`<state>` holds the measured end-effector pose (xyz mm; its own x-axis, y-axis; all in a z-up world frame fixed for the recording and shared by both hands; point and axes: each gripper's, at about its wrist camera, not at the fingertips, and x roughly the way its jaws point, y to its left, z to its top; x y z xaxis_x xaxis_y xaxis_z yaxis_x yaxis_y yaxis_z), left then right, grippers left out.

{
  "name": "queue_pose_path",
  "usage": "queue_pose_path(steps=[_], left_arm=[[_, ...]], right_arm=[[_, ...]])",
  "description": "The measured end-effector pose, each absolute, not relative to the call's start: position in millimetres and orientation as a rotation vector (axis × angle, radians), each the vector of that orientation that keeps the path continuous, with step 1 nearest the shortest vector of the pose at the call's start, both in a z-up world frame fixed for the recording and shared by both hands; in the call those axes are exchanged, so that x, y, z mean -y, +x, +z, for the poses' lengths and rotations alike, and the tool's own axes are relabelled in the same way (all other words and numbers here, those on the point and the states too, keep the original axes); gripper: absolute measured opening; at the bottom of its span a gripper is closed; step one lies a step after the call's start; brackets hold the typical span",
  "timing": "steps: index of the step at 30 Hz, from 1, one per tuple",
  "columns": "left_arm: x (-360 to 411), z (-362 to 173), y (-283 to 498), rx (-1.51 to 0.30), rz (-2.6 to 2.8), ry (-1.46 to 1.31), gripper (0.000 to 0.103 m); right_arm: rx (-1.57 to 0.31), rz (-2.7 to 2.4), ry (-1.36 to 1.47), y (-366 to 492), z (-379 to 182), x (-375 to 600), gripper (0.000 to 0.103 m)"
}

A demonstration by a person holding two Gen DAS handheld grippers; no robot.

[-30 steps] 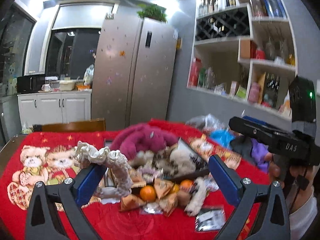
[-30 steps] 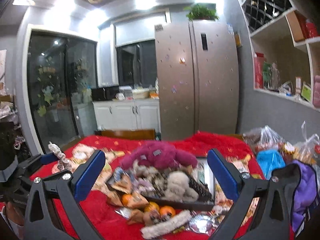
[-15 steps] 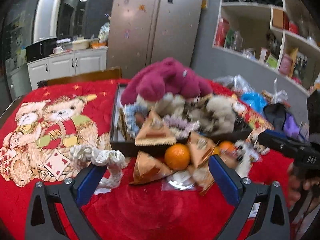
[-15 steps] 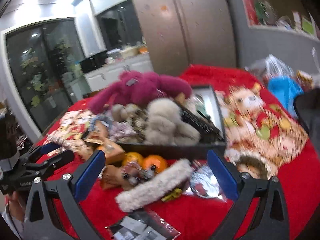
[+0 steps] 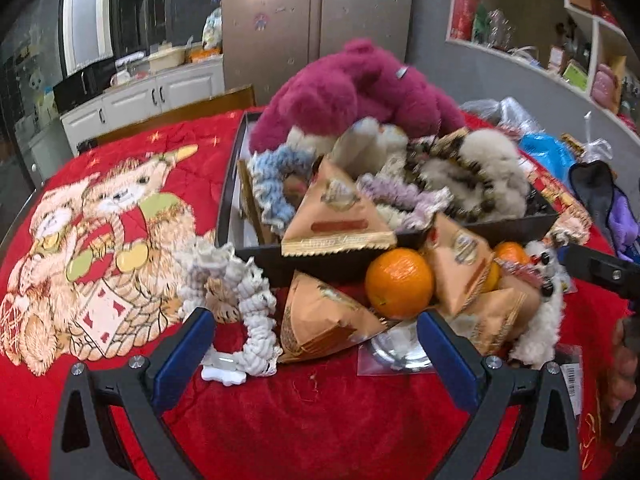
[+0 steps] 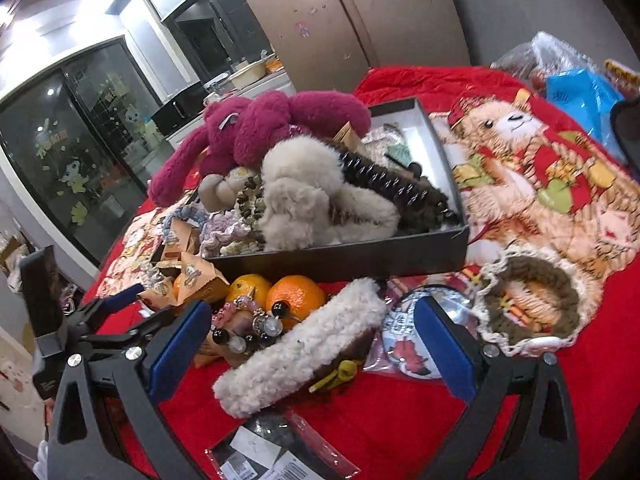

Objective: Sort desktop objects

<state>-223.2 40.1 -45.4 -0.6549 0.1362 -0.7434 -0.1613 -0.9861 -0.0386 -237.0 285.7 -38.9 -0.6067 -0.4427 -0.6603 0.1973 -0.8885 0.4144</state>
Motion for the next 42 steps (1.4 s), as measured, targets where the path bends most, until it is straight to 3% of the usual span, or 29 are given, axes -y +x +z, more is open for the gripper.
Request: queue_pose_path(steps=[11,15,30,36,38,42], left_arm=[[-40.0,-55.6,-229.8,-0.048,2.690,-1.311,0.103],[-37.3,-57.3,-230.8,-0.023,2.678,-1.323,0.103],[-33.4,-58.6,-234.5,-0.006,2.671,-1.321,0.103],[-32.9,-56.6,-233.6,0.000,2.663,-1.292,0.090],[-34.9,-55.2,-230.6,0.003,2.645,-1.269,0.073],[-34.9,-52.9,-224.3,0.016,2.648,-1.257,0.054]], right_arm=[[0.403,-2.524,1.195,-243.6,-45.8,-280.8,0.100],[0.403,-2.480,1.203,-241.6,-46.9,-274.9,0.079],[0.426,-2.475,1.212,-238.2,-47.7,-277.3,0.049],[0.423,-2.492,1.160,-230.9,-37.9,-278.5,0.044],[0.414,-2.501,1.135,-228.0,-34.6,-277.5,0.043],[0.384,-2.512,1.078,-220.5,-24.6,-273.1,0.041]])
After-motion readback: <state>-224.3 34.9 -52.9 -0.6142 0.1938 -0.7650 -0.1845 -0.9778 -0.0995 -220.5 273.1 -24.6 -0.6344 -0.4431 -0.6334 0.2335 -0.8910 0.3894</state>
